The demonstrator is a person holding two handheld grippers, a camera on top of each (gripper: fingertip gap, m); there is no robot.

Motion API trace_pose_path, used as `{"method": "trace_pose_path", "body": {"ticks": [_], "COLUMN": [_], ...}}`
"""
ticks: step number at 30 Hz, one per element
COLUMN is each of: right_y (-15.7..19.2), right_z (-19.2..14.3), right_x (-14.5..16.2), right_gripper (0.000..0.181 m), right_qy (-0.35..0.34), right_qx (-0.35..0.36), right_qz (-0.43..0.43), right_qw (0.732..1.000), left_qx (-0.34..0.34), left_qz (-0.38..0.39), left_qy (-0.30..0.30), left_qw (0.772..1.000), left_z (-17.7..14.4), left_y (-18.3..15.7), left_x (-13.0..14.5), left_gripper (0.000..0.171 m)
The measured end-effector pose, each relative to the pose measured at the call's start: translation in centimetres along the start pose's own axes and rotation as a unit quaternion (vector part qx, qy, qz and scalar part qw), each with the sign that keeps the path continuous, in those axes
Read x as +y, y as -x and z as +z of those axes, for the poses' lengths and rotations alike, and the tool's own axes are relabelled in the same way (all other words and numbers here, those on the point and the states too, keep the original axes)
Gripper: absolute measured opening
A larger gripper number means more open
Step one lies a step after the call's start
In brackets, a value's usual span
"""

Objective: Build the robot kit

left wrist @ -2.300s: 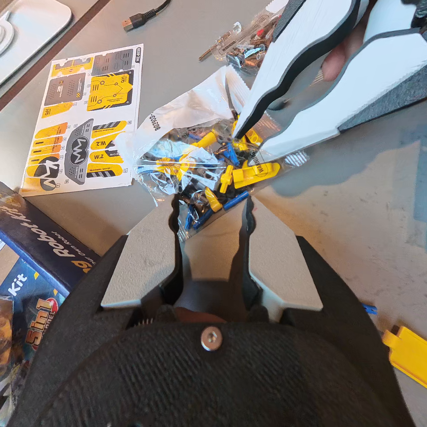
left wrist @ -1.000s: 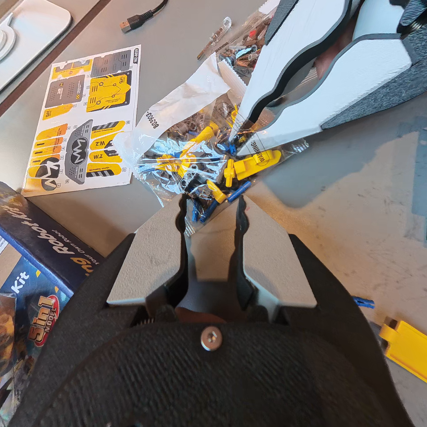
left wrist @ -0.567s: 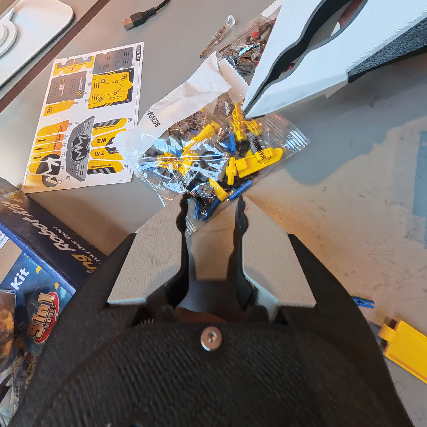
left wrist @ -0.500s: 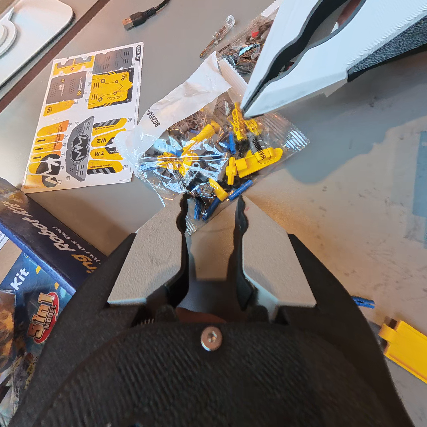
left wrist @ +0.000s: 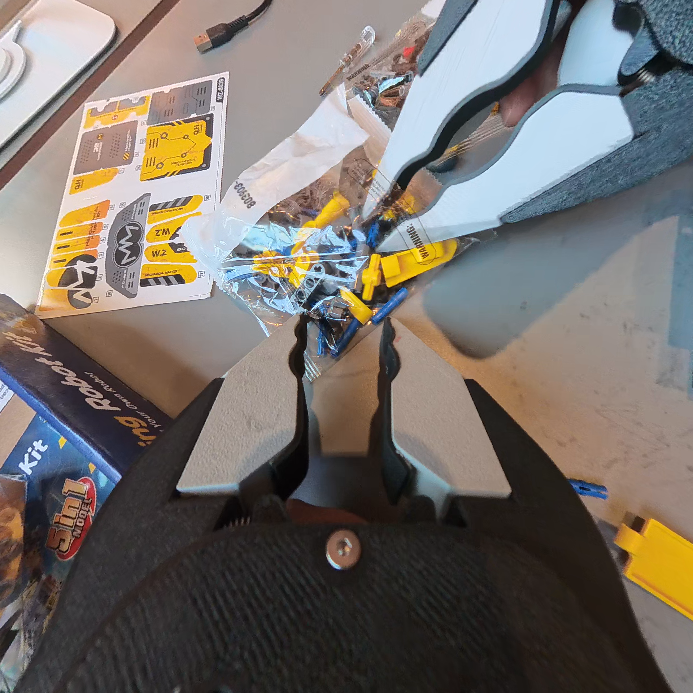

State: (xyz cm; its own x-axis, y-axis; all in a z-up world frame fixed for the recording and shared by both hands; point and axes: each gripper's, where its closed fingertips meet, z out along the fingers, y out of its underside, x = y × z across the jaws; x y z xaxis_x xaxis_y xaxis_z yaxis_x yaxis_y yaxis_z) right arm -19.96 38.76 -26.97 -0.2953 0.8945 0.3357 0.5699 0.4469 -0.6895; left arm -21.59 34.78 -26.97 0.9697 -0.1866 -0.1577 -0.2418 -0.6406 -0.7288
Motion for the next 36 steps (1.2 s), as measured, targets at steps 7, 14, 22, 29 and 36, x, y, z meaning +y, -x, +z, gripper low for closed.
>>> {"method": "trace_pose_path", "body": {"ticks": [7, 14, 22, 29, 36], "right_y": [0.0, -0.5, -0.1, 8.4, 9.2], "right_z": [-0.2, -2.0, -4.9, -7.1, -5.5], "right_x": [-0.3, -0.8, 0.0, -3.6, -2.7], "right_gripper": [0.005, 0.005, 0.005, 0.008, 0.016], "right_qy": [-0.011, -0.037, -0.046, -0.128, -0.097], "right_qx": [0.0, -0.007, -0.068, -0.251, -0.262], "right_qz": [-0.002, -0.008, -0.01, -0.048, -0.04], "right_qw": [1.0, 0.999, 0.997, 0.958, 0.959], "left_qx": [0.001, 0.003, 0.0, -0.003, -0.012], "left_qz": [-0.001, -0.004, -0.013, -0.011, -0.003], "left_qy": [0.0, 0.0, 0.0, -0.001, -0.004], "left_qw": [1.0, 1.0, 1.0, 1.0, 1.0], "left_z": [0.0, 0.0, -0.1, -0.1, -0.2], "left_y": [0.0, 0.0, 0.3, 0.3, 0.3], "left_x": [0.0, 0.0, 0.1, 0.1, 0.0], "left_gripper": [0.038, 0.037, 0.032, 0.034, 0.034]}}
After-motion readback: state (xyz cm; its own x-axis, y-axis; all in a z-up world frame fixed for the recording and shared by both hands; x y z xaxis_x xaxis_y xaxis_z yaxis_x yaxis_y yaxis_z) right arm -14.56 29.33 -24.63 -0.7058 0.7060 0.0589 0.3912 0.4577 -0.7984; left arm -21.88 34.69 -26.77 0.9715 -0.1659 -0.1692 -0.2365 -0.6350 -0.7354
